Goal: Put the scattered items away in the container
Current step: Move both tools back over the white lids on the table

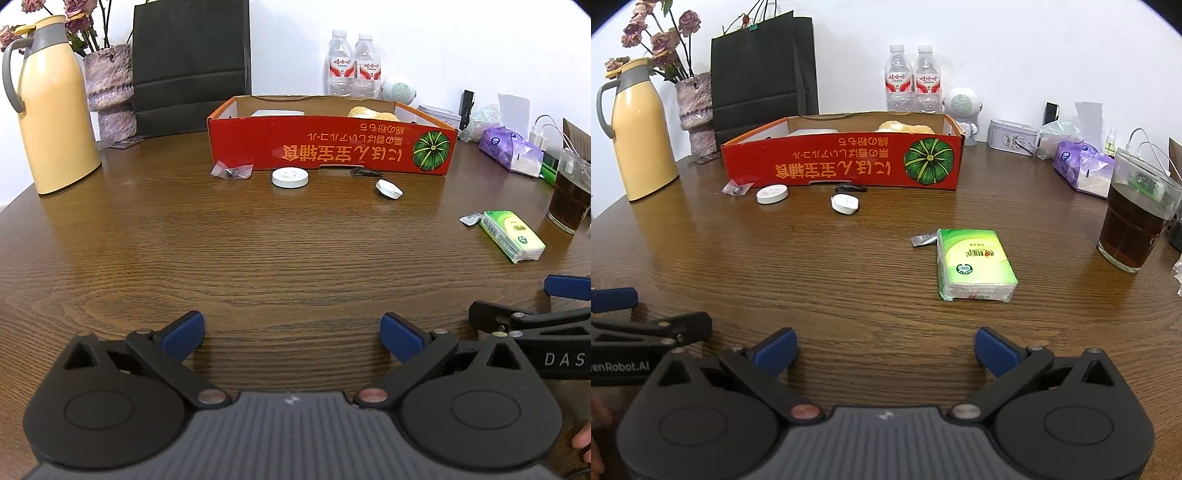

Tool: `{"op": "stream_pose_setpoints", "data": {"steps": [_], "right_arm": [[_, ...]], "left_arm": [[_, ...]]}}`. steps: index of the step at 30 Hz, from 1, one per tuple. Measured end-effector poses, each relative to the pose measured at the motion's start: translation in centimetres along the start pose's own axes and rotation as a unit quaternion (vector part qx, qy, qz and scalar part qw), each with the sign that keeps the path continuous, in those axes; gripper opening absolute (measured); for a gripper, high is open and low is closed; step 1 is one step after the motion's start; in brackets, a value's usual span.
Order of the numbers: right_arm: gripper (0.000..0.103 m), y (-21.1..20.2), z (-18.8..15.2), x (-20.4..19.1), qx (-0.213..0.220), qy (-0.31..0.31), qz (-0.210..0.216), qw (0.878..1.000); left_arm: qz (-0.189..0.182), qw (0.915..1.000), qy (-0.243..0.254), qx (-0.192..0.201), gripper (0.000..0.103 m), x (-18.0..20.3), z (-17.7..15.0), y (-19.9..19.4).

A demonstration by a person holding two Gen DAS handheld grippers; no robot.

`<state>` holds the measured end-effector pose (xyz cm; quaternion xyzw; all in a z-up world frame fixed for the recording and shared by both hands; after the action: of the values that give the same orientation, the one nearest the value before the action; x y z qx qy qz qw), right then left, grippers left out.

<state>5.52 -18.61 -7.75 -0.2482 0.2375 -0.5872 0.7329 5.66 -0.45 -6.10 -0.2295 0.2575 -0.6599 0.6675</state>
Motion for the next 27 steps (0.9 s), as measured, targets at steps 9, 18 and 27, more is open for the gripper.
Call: {"op": "stream_pose_setpoints", "data": {"steps": [9, 18, 27], "right_arm": [[0.103, -0.01, 0.01, -0.01, 0.000, 0.000, 0.000, 1.000], [0.103, 0.05, 0.01, -0.02, 0.000, -0.003, 0.003, 1.000], [0.103, 0.05, 0.03, -0.07, 0.000, -0.004, 0.004, 1.000]], "left_arm": [[0.000, 1.0000, 0.000, 0.000, 0.103, -0.07, 0.03, -0.02], [0.001, 1.0000, -0.002, -0.001, 0.103, -0.25, 0.03, -0.02], [0.001, 1.0000, -0.002, -0.001, 0.103, -0.19, 0.02, -0.01]]}}
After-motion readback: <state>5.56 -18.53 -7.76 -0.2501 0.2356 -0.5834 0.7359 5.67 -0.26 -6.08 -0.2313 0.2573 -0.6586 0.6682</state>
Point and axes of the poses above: each gripper's, at about its wrist camera, not at the fingertips, and y roughly the way its jaws point, x to its right, z to its top, the point moved 10 cm from there along y, roughly the way its jaws point, and after that the axes turned 3 degrees about z, right-handed, at the moved point
